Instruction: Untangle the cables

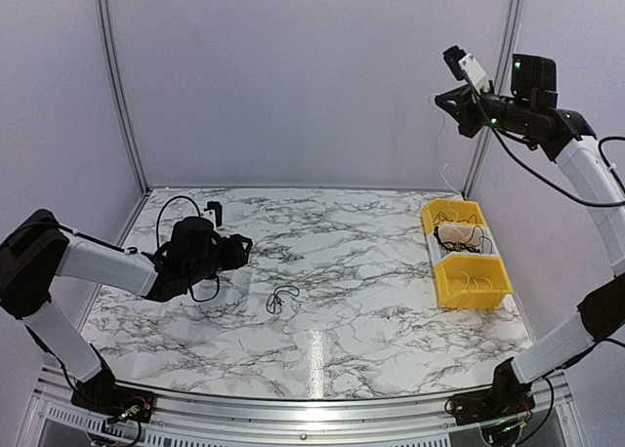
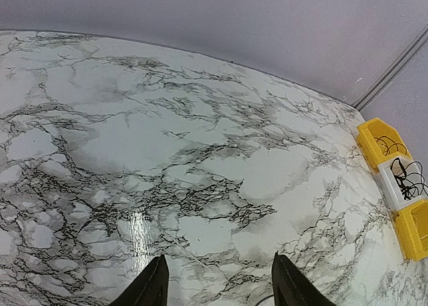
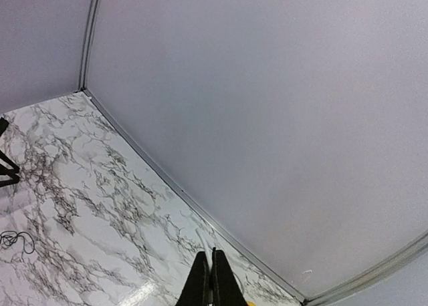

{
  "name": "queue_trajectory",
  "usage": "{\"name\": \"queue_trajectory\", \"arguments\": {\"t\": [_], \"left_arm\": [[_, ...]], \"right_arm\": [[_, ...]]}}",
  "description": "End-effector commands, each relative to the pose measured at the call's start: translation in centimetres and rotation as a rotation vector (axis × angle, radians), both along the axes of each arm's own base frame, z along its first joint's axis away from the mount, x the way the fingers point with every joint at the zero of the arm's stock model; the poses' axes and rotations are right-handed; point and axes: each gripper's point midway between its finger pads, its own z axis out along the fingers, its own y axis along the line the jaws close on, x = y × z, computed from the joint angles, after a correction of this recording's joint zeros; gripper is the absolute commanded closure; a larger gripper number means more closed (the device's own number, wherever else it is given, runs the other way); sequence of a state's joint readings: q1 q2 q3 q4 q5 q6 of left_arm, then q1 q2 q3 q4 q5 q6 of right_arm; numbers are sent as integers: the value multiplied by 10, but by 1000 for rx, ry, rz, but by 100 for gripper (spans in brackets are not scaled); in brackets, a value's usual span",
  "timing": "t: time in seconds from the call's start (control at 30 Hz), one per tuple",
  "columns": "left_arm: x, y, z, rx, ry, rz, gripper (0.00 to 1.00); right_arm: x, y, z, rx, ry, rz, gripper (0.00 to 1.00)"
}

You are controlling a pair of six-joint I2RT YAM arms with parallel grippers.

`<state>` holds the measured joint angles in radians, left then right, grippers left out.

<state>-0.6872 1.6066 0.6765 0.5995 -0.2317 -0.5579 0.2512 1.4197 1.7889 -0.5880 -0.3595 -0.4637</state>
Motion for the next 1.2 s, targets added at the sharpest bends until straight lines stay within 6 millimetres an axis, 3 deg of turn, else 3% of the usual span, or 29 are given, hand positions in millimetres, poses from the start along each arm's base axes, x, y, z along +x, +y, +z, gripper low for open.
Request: {"name": "queue_trajectory", "arguments": {"t": [0.0,0.3,0.67,0.87,1.17], "left_arm": [[-7,1,9,-5,-4,-24,46],[-7,-1,20,-14,-26,-37,45],[-9,4,6,0,2,-13,45],[-10,5,0,-2,18,-13,45],[-9,1,-3,-7,28,-22,45]], "right_arm": [[-11,-36,26,9,-95,-96,100],[-49,-63,2,-94,-98,-141,100],[-97,-99,-30,-309,-78,-233,100],[-111,-125,-73,-466,-47,-331,100],[-114,-139,-133,-555,56,-365,100]]}}
